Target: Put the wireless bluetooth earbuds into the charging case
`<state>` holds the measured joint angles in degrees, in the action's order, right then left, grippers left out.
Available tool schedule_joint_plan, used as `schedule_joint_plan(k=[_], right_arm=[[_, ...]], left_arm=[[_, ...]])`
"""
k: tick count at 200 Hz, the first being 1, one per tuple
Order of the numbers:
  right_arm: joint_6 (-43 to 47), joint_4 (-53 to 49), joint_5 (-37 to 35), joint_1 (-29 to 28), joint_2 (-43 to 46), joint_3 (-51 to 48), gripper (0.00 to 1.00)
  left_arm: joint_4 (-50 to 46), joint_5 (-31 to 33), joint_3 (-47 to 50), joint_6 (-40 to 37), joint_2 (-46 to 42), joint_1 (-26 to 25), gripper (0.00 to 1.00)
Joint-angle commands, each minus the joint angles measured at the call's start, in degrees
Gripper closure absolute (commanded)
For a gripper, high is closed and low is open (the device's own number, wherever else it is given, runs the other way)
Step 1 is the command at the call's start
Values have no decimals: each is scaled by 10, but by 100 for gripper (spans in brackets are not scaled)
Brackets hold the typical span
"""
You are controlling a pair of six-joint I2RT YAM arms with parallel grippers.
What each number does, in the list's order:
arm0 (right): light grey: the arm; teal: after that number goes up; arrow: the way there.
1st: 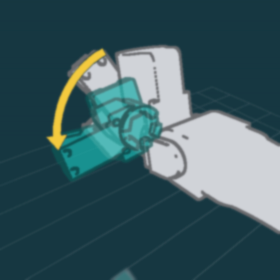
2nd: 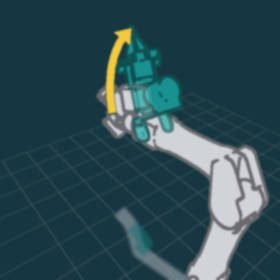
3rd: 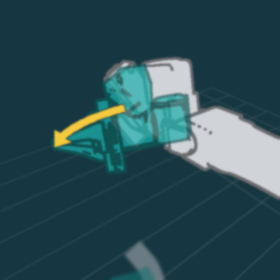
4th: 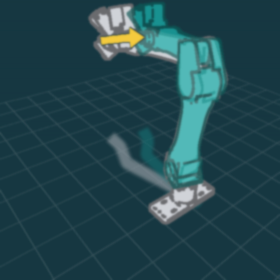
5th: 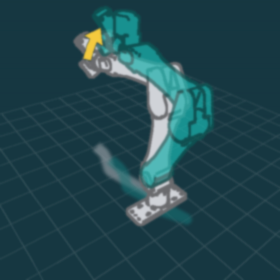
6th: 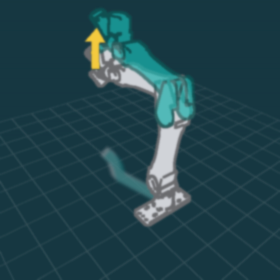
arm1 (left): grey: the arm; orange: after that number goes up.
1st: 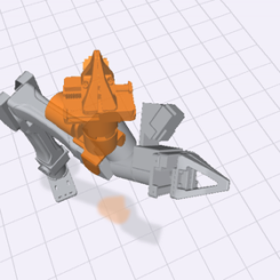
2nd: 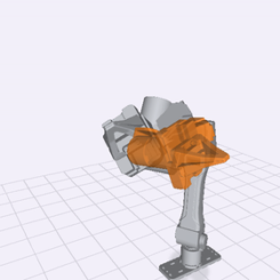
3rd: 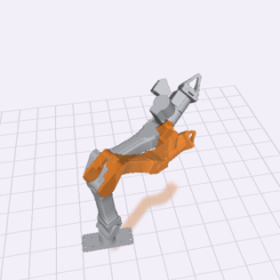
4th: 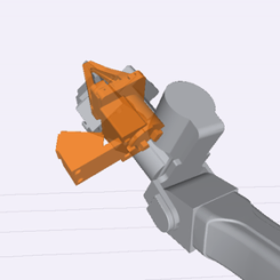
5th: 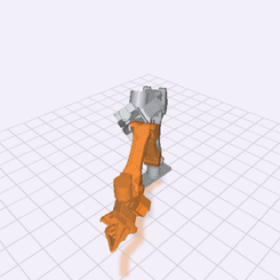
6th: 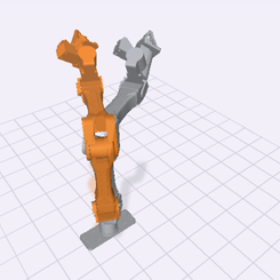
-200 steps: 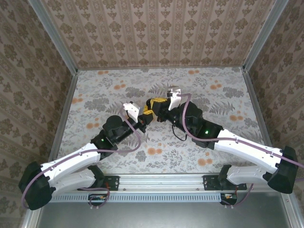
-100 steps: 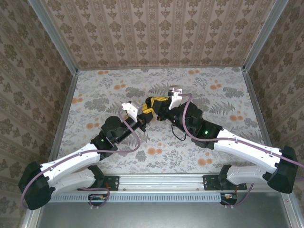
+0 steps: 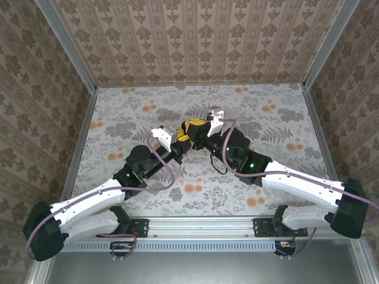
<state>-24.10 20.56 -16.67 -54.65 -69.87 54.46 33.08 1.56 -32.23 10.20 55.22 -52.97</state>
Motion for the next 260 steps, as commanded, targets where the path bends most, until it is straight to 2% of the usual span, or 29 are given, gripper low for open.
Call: schedule_joint_plan(k=[1,151,260], right_arm=[[25,41,9,-3,-9,-7,88],[29,56,2,-3,26,-55,89],[-48,68,29,-3,44,-81,90]], left_arm=[[26,5,6,13,-11,-5,100],[34,27,6,10,-20,-4,100],[46,31,-1,10,0,-4,100]])
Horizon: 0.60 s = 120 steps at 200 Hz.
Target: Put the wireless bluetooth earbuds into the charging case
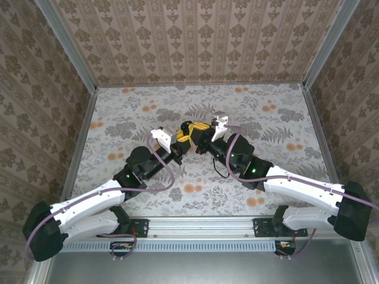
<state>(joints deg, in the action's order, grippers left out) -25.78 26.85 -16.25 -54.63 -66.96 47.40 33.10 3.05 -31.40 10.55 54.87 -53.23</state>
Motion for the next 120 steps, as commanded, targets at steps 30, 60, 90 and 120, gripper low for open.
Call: schedule_joint_plan(k=[30,60,90,120], right_arm=[[-35,-5,31,-3,16,-11,90],[-35,-17,43,-4,18,-13,90],[-26,-37,57,-6,22,-10,90],[-12,-62,76,-8,18,2,90]], left_arm=[[48,14,-12,4,5,-1,100],[47,17,-12,0,4,-1,100],[47,18,-10,-1,6,-1,100],[47,16,-11,-4,9,-1,100]])
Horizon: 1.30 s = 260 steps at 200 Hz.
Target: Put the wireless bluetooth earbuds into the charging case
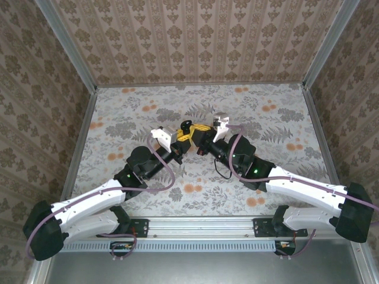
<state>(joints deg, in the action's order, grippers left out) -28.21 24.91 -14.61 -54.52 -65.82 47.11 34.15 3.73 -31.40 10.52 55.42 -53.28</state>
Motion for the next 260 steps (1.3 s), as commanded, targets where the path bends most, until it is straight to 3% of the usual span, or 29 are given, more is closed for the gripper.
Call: schedule_joint_plan(k=[1,138,189,260], right_arm=[[12,-44,61,-9,6,6,90],[36,-143,112,-13,-11,58,92],[24,-228,125,-13,-27,100,93],[-6,-298,125,-12,-30,148,80]], left_arm=[[36,9,-11,-3,4,-1,100],[31,2,-10,-15,10,0,100],[20,5,-8,-27,3,0,100],[26,-1,-3,-25,0,5,100]])
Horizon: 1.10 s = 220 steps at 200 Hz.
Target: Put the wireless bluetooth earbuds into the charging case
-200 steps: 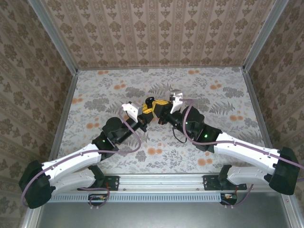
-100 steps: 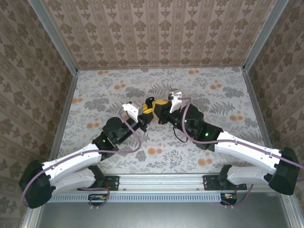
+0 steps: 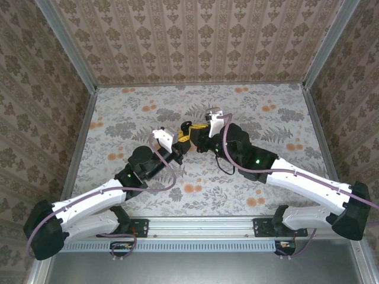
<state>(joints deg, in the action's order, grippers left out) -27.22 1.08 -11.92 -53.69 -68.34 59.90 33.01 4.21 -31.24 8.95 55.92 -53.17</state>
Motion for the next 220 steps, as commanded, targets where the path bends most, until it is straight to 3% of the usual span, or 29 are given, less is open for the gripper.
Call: schedule_joint_plan(k=[1,84,157,189,220], right_arm=[[-16,-61,99,-21,-5,20,80],[-32,-103,103,-20,-5,64,68],[-55,-229,89,-4,11,153,50],[-80,-279,109,25,25,166,49],[-97,-289,166,64,42,148,58]], left_arm=[[37,-5,-5,-9,-5,4,100],[42,-10,0,1,-8,3,100],[37,-38,9,4,-15,8,100],[39,-84,15,16,-22,28,100],[54,-146,26,39,-31,58,100]])
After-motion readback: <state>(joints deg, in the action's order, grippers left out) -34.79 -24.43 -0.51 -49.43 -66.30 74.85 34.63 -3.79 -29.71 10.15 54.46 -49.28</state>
